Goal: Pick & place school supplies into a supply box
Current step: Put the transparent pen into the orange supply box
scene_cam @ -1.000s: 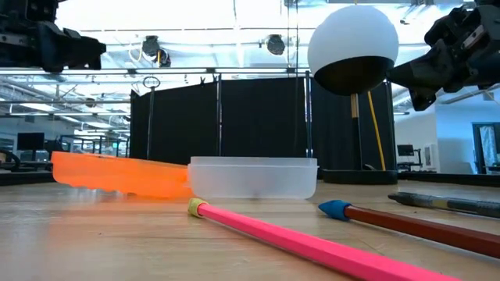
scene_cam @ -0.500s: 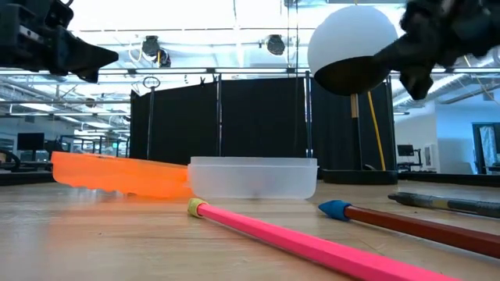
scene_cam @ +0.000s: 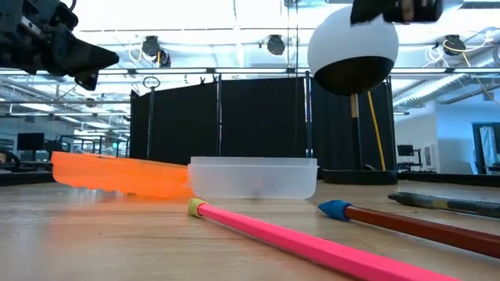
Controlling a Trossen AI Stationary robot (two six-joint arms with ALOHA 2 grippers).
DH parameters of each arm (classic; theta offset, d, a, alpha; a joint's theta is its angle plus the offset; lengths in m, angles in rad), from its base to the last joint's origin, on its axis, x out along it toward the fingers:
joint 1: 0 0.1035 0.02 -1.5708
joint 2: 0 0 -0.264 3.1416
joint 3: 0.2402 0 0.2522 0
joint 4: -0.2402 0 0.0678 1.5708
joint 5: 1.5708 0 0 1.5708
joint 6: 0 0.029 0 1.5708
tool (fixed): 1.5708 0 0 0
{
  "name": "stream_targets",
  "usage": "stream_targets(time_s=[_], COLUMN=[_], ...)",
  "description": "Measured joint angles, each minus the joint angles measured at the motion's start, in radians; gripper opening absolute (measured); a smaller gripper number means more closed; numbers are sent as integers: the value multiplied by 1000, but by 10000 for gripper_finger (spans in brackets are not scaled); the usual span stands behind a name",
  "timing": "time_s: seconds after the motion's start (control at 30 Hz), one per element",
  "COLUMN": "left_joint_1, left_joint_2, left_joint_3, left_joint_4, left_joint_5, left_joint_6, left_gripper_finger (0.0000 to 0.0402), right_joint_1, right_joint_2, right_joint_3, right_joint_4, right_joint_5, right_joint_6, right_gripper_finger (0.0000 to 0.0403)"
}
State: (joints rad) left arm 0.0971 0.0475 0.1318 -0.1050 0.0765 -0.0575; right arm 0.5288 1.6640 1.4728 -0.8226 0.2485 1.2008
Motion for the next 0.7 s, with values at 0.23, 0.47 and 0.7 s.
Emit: stream_targets(time_s=[0.23,0.47,0.7], left_joint_1=[0,0,0], left_joint_2=[0,0,0], left_joint_3=[0,0,0], left_joint_4=[1,28,57], left_joint_5=[0,-20,-50], left_joint_6=[7,59,64], left_gripper_finger=[42,42,42], right_joint_1=[53,100,92], right_joint_2=[202,312,328], right_joint_3=[177,142,101], right_joint_4=[-151,-169,-137], right_joint_5=[-56,5,-153], right_joint_6=[358,560,591], right_gripper_finger=[0,0,36])
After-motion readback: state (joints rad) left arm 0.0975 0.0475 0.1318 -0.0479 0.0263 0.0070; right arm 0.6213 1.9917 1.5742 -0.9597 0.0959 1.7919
